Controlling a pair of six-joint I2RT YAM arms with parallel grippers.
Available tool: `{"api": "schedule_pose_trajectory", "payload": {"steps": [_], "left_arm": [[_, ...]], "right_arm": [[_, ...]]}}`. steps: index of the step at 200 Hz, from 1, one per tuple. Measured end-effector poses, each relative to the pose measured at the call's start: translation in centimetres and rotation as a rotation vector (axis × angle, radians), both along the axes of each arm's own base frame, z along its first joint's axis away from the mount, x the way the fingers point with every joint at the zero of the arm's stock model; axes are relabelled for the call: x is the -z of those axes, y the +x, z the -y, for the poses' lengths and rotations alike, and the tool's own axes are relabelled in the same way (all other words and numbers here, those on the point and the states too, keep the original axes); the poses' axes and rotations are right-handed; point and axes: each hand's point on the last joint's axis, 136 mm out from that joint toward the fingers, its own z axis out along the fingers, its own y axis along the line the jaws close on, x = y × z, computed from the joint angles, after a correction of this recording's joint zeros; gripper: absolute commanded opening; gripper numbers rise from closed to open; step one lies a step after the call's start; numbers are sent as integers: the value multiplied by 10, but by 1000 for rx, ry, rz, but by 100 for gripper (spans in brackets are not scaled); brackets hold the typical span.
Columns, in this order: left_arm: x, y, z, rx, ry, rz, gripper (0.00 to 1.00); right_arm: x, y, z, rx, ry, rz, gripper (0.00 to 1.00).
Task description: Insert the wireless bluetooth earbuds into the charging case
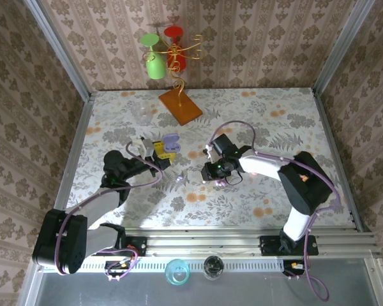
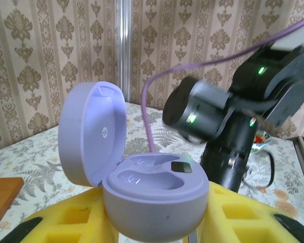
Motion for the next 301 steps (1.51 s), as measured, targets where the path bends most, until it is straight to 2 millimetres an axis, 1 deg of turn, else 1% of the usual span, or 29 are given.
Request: {"api": "schedule_pose_trajectory", "payload": {"steps": [17,30,65,98,118,159,198,217,246,259,278,301], "left_arm": [[5,1,0,-2,18,-5,38],[8,2,0,-5,32,-11,38],[11,5,0,-13,53,-9,38],[16,4,4,-15,73,-12,37],[18,2,11,-2,82,-8,37],[22,5,24,20,98,-15,37],[30,7,30,32,112,-35,37],[33,8,33,38,117,-39,37],[33,7,36,48,121,-36,36],[35,6,37,52,123,-38,36],[36,7,37,52,125,-42,36],[37,7,37,48,127,-41,36]], "right_arm": [[-19,9,12,68,-52,85,19],[-26,13,22,106,-110,135,19],[-27,15,51,179,-312,197,19],[-33,19,67,213,-433,237,19],[-36,19,71,218,-470,252,19],[-35,17,78,221,-513,258,19],[-38,18,76,213,-499,272,19],[-47,17,72,197,-449,306,19],[-70,15,67,189,-366,362,19],[-74,17,68,198,-364,373,18],[-66,20,76,207,-437,359,18],[-44,23,90,209,-571,325,18]]}}
